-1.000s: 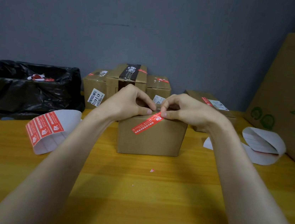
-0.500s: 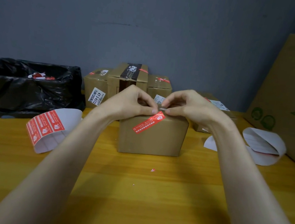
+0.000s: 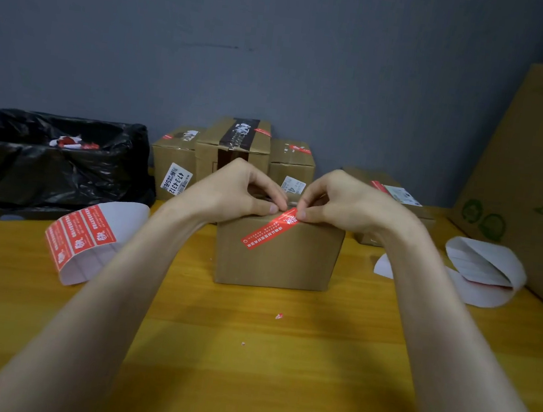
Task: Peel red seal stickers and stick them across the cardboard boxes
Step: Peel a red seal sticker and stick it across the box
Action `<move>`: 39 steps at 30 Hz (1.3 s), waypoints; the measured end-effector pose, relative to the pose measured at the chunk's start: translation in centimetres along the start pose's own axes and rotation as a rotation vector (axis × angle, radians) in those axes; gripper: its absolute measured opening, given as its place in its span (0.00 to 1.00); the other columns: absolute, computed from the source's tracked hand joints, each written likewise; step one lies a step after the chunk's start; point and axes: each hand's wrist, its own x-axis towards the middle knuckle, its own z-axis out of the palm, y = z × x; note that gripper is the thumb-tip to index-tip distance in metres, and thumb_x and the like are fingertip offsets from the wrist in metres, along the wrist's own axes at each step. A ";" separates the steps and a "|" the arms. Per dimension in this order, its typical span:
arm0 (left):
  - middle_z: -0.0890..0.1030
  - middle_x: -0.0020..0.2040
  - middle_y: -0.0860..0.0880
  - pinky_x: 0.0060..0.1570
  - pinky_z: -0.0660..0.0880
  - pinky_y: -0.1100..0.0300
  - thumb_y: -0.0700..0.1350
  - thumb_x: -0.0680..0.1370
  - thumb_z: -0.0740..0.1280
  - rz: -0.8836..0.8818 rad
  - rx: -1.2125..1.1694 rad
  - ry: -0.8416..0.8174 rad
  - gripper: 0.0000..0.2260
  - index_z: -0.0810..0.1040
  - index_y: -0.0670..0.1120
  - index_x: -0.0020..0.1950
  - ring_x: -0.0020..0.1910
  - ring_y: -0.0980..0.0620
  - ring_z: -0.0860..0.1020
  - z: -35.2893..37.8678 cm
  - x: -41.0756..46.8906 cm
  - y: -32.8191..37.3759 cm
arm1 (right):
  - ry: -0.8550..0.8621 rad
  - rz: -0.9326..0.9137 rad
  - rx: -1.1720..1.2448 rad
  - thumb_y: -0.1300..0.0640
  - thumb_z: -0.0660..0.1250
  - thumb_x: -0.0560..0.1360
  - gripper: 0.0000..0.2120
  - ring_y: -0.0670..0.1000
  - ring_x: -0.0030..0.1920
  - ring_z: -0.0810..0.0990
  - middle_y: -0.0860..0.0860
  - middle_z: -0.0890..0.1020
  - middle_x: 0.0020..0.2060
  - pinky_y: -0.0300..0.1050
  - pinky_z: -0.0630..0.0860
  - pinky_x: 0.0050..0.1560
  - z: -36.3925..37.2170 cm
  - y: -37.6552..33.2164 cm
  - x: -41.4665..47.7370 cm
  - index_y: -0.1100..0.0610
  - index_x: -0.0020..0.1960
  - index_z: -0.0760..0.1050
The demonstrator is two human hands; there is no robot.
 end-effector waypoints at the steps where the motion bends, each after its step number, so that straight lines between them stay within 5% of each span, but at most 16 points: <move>1: 0.81 0.47 0.57 0.51 0.73 0.72 0.36 0.73 0.70 0.003 0.000 0.000 0.08 0.82 0.49 0.42 0.50 0.62 0.78 0.0 0.0 0.0 | -0.011 -0.003 -0.010 0.58 0.66 0.76 0.05 0.43 0.43 0.74 0.45 0.78 0.42 0.35 0.72 0.43 0.0 0.0 -0.1 0.55 0.45 0.81; 15: 0.81 0.47 0.58 0.47 0.72 0.74 0.37 0.73 0.69 -0.002 -0.008 -0.003 0.07 0.83 0.49 0.43 0.49 0.63 0.78 0.0 0.1 -0.1 | 0.070 0.015 0.121 0.60 0.69 0.73 0.04 0.45 0.49 0.77 0.47 0.80 0.44 0.41 0.74 0.52 -0.4 0.2 -0.4 0.55 0.48 0.80; 19: 0.81 0.48 0.57 0.53 0.73 0.67 0.37 0.73 0.70 -0.002 -0.007 -0.003 0.08 0.82 0.51 0.42 0.51 0.60 0.78 0.0 -0.1 -0.1 | 0.024 0.008 0.086 0.58 0.70 0.73 0.02 0.43 0.45 0.75 0.44 0.79 0.41 0.35 0.72 0.46 -0.2 -0.2 -0.6 0.54 0.44 0.81; 26: 0.81 0.47 0.57 0.53 0.72 0.69 0.37 0.73 0.70 0.009 -0.012 -0.009 0.08 0.82 0.51 0.42 0.51 0.61 0.78 0.1 0.0 -0.2 | 0.015 0.013 -0.004 0.56 0.69 0.74 0.03 0.44 0.42 0.74 0.44 0.77 0.40 0.35 0.69 0.39 0.1 -0.4 -0.3 0.53 0.43 0.80; 34: 0.82 0.48 0.55 0.51 0.74 0.70 0.40 0.74 0.69 0.005 0.008 -0.006 0.06 0.82 0.52 0.43 0.50 0.61 0.79 0.0 -0.3 0.1 | 0.070 0.021 0.152 0.60 0.70 0.73 0.03 0.45 0.49 0.78 0.46 0.81 0.43 0.42 0.74 0.55 -0.4 0.3 -0.4 0.54 0.46 0.80; 39: 0.84 0.46 0.52 0.53 0.77 0.59 0.48 0.74 0.69 -0.003 0.061 0.055 0.04 0.83 0.52 0.43 0.47 0.57 0.80 0.5 -0.3 0.7 | 0.048 0.046 0.194 0.64 0.69 0.73 0.07 0.47 0.52 0.79 0.49 0.82 0.47 0.46 0.74 0.60 -0.6 0.7 -0.3 0.51 0.45 0.79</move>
